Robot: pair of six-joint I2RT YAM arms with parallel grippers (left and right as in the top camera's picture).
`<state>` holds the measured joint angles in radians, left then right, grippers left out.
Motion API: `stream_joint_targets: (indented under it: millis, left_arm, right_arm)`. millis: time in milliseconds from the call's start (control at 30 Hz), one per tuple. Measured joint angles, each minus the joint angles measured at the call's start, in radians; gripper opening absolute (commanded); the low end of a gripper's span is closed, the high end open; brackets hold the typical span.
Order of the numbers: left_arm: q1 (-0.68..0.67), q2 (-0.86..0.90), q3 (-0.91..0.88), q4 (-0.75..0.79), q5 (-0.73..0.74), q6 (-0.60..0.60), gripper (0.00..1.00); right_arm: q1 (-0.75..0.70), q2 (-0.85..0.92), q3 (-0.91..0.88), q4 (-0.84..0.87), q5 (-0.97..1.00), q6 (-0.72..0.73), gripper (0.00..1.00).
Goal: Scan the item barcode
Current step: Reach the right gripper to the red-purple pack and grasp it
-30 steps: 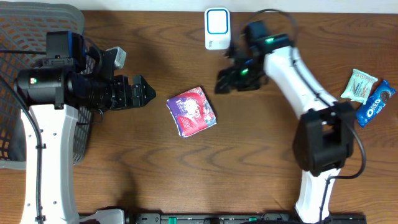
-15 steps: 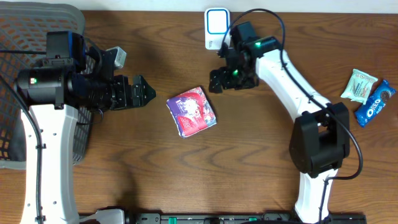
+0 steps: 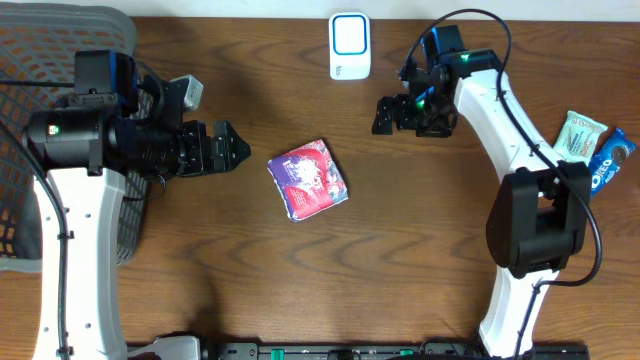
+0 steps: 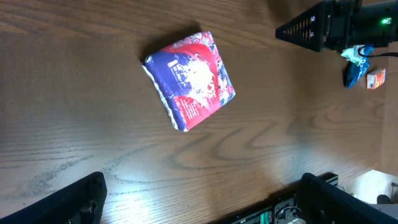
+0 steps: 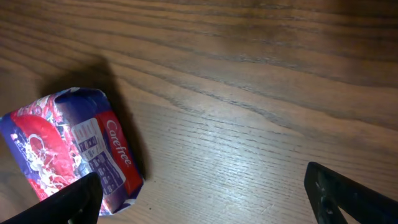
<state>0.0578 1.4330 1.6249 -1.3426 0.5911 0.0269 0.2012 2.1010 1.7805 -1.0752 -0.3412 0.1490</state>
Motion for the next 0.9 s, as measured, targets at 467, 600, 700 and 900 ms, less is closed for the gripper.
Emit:
stream_joint_targets:
  millis: [467, 600, 700, 900]
  left_arm:
    - [0.0, 0.0, 0.0, 0.0, 0.0, 0.0, 0.98]
    - [0.0, 0.0, 0.0, 0.0, 0.0, 0.0, 0.98]
    - [0.0, 0.0, 0.0, 0.0, 0.0, 0.0, 0.98]
    - [0.0, 0.0, 0.0, 0.0, 0.0, 0.0, 0.98]
  right_arm:
    - [0.056, 0.0, 0.0, 0.0, 0.043, 0.0, 0.99]
    - [0.063, 0.0, 0.0, 0.0, 0.047, 0.0, 0.99]
    - [0.063, 0.0, 0.0, 0.0, 0.047, 0.0, 0.99]
    - [0.063, 0.0, 0.0, 0.0, 0.048, 0.0, 0.99]
